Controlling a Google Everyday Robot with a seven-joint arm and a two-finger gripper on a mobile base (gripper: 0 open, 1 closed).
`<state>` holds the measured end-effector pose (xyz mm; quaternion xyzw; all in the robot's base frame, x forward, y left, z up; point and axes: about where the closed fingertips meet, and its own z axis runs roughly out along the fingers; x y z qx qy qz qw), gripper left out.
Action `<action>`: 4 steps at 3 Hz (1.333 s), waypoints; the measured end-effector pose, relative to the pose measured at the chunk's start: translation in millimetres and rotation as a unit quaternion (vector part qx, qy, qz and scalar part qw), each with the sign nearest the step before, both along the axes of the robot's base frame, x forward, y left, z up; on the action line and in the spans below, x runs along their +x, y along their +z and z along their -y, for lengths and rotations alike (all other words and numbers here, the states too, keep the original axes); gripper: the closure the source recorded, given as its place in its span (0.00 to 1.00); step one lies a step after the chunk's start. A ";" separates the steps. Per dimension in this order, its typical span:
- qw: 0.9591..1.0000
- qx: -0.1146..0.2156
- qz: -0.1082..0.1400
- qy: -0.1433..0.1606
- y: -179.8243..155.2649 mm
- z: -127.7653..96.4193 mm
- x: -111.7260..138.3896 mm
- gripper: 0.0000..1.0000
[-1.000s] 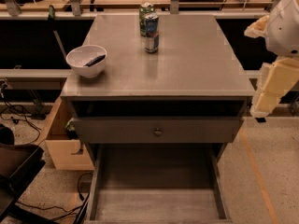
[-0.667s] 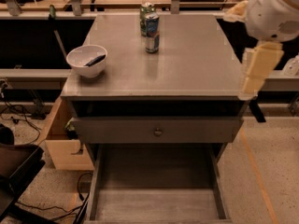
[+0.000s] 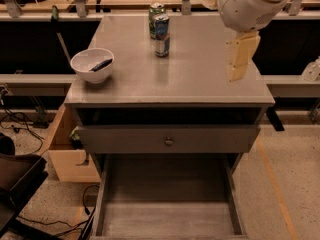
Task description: Pick rxbar blueberry from white bowl and place on counter
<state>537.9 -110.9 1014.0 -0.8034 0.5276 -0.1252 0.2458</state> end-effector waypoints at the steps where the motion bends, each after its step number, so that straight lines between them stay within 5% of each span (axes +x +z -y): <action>1: 0.996 0.030 0.059 0.062 -9.3 -37.0 2.6 0.00; 2: 0.994 0.037 0.082 0.056 3.0 -39.4 12.5 0.00; 4: 0.991 0.026 0.068 0.112 -26.3 -84.5 36.6 0.00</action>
Offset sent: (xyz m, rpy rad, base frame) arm -0.0014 0.0279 -0.0068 0.0360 -0.0727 0.1011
